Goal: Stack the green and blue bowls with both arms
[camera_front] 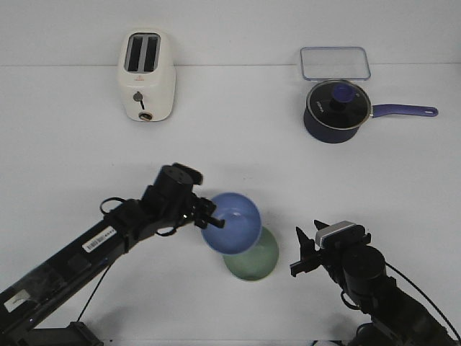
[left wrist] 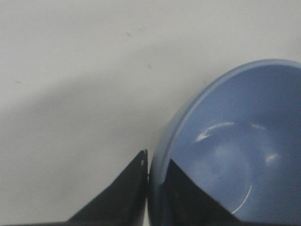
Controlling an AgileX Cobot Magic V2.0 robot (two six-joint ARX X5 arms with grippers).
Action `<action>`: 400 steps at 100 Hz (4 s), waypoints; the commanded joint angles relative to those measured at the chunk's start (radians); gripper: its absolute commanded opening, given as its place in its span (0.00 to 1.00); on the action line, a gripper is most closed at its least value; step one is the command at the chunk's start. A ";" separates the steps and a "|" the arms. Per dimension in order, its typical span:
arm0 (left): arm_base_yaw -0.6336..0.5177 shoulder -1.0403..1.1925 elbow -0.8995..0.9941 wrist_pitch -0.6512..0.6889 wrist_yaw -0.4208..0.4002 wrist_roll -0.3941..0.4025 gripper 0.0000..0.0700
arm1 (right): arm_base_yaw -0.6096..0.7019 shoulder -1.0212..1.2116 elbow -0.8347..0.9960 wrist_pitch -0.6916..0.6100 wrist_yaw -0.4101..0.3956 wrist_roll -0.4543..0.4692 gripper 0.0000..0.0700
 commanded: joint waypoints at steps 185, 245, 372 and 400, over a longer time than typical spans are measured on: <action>-0.095 -0.924 -0.446 0.005 -0.431 -0.027 0.02 | 0.010 -0.048 0.005 0.025 -0.003 -0.050 0.02; 0.346 -1.207 -0.775 0.246 -0.430 0.270 0.02 | 0.010 -0.048 0.005 0.025 -0.003 -0.050 0.02; 0.652 -1.424 -1.142 0.431 -0.296 0.285 0.02 | 0.008 -0.049 0.006 0.025 -0.003 -0.051 0.02; 0.652 -1.424 -1.142 0.432 -0.296 0.285 0.02 | -0.349 -0.213 -0.180 0.235 -0.079 -0.203 0.01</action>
